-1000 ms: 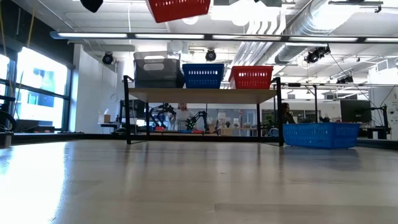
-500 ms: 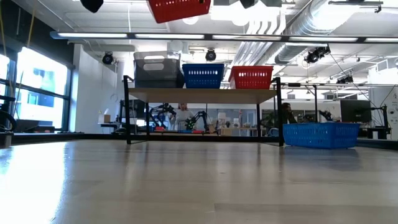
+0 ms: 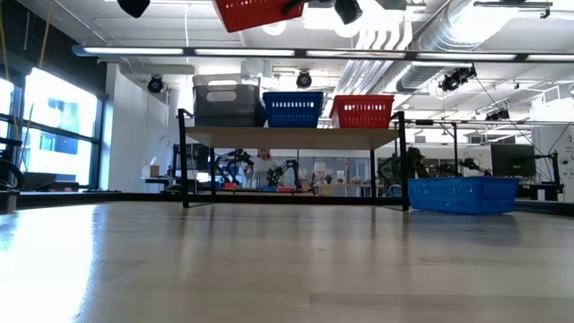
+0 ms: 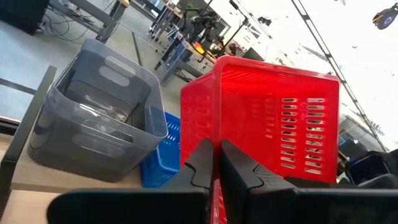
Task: Stack baskets on shelf by color
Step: Stack the red bin on top of the red bin on the shelf
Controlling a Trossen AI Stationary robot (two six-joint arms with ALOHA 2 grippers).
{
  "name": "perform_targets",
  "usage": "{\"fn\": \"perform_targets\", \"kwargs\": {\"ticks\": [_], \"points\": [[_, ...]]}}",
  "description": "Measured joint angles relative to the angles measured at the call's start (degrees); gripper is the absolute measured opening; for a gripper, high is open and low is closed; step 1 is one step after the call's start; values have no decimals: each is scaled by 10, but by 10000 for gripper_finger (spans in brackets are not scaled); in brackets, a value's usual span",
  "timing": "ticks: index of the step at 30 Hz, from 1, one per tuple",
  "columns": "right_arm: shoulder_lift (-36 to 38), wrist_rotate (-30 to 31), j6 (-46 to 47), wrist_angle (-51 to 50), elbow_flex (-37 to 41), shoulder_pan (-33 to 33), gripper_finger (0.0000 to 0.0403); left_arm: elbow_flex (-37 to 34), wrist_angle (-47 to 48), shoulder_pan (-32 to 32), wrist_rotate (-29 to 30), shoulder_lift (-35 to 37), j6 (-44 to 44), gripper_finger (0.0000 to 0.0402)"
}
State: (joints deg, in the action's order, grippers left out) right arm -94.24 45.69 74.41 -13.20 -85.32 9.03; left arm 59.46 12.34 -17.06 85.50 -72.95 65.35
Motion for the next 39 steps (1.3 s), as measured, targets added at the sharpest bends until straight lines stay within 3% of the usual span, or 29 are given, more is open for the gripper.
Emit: {"fn": "perform_targets", "kwargs": {"ticks": [6, 19, 29, 39], "points": [[0, -7, -39, 2, 0, -6, 11, 0, -2, 0, -1, 0, -7, 1], [2, -27, -66, 0, 0, -25, 1, 0, -2, 3, -31, 0, -85, 53], [3, -24, -92, -8, -6, -44, 0, 0, -1, 3, -134, 4, -195, 129], [2, -32, -157, -19, -42, -71, 1, 0, -4, 3, -201, 3, -232, 204]]}}
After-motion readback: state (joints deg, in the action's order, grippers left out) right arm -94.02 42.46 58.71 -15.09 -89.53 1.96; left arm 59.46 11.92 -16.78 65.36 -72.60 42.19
